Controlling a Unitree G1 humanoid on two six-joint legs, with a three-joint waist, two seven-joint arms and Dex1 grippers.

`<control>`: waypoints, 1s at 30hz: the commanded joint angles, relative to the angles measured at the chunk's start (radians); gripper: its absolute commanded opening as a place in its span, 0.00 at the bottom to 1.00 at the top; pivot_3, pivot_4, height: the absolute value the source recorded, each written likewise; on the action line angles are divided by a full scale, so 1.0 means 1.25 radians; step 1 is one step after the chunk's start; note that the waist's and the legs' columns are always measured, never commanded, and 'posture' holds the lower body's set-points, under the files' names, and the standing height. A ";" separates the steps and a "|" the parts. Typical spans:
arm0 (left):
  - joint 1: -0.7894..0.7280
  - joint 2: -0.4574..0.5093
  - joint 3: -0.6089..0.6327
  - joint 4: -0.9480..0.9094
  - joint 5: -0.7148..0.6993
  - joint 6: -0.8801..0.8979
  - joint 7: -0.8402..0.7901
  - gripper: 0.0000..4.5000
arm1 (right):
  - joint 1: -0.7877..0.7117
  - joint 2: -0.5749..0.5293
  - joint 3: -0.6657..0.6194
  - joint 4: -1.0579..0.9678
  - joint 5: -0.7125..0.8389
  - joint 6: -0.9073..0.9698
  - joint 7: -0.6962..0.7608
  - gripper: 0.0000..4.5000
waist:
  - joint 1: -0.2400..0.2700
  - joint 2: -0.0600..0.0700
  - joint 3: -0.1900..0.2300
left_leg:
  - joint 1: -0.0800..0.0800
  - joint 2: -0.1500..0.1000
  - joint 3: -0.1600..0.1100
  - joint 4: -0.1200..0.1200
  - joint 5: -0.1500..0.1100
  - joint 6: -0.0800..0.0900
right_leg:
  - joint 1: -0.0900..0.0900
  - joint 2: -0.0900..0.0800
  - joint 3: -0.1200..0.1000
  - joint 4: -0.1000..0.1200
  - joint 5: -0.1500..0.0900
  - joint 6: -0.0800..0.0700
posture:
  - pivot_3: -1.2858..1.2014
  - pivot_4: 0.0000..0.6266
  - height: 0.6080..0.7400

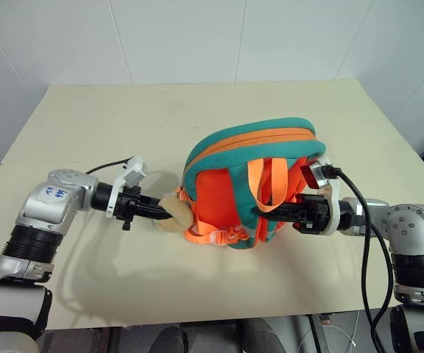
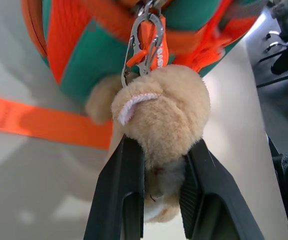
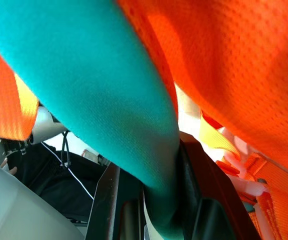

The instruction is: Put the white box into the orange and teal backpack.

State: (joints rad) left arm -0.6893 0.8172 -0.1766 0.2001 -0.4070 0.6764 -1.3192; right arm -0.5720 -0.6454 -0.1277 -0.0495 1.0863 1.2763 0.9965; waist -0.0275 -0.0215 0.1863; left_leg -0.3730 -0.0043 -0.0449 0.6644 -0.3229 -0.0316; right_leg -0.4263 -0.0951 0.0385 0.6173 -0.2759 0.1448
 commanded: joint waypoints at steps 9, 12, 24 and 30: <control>0.143 -0.028 0.113 -0.135 0.018 -0.206 0.093 0.12 | -0.002 -0.031 -0.061 -0.076 0.009 -0.049 -0.027 0.29 | 0.021 0.000 -0.001 | 0.001 0.000 0.000 0.001 0.000 0.000 | 0.002 -0.001 -0.001 -0.001 0.000 0.000 | 0.52 0.24 1.00; 0.177 -0.019 0.171 -0.195 -0.016 -0.216 0.108 0.12 | 0.017 -0.061 -0.071 -0.113 -0.004 -0.087 -0.012 0.42 | 0.021 0.000 -0.001 | 0.001 0.000 0.000 0.000 0.000 0.000 | 0.001 -0.001 -0.001 -0.001 0.001 -0.001 | 0.52 0.24 1.00; 0.346 0.001 0.297 -0.334 -0.101 -0.181 0.134 0.83 | 0.155 -0.185 -0.139 -0.152 -0.137 -0.282 0.036 1.00 | 0.021 0.000 -0.001 | 0.000 0.000 0.001 -0.001 -0.001 0.001 | 0.001 -0.001 -0.001 -0.006 0.001 0.000 | 0.52 0.24 1.00; 0.425 -0.016 0.327 -0.355 -0.083 -0.265 0.149 1.00 | 0.262 -0.255 -0.173 -0.108 -0.269 -0.452 0.095 1.00 | 0.021 0.000 -0.001 | 0.000 0.000 0.002 -0.001 -0.001 0.001 | 0.001 -0.001 -0.001 -0.007 0.000 -0.001 | 0.52 0.24 1.00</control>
State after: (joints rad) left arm -0.1636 0.8069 0.1822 -0.1983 -0.4971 0.3898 -1.1511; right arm -0.2624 -0.9445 -0.3060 -0.1893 0.8001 0.8056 1.0867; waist -0.0009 -0.0216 0.1852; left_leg -0.3724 -0.0039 -0.0428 0.6631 -0.3243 -0.0299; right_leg -0.4244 -0.0963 0.0368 0.6078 -0.2753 0.1440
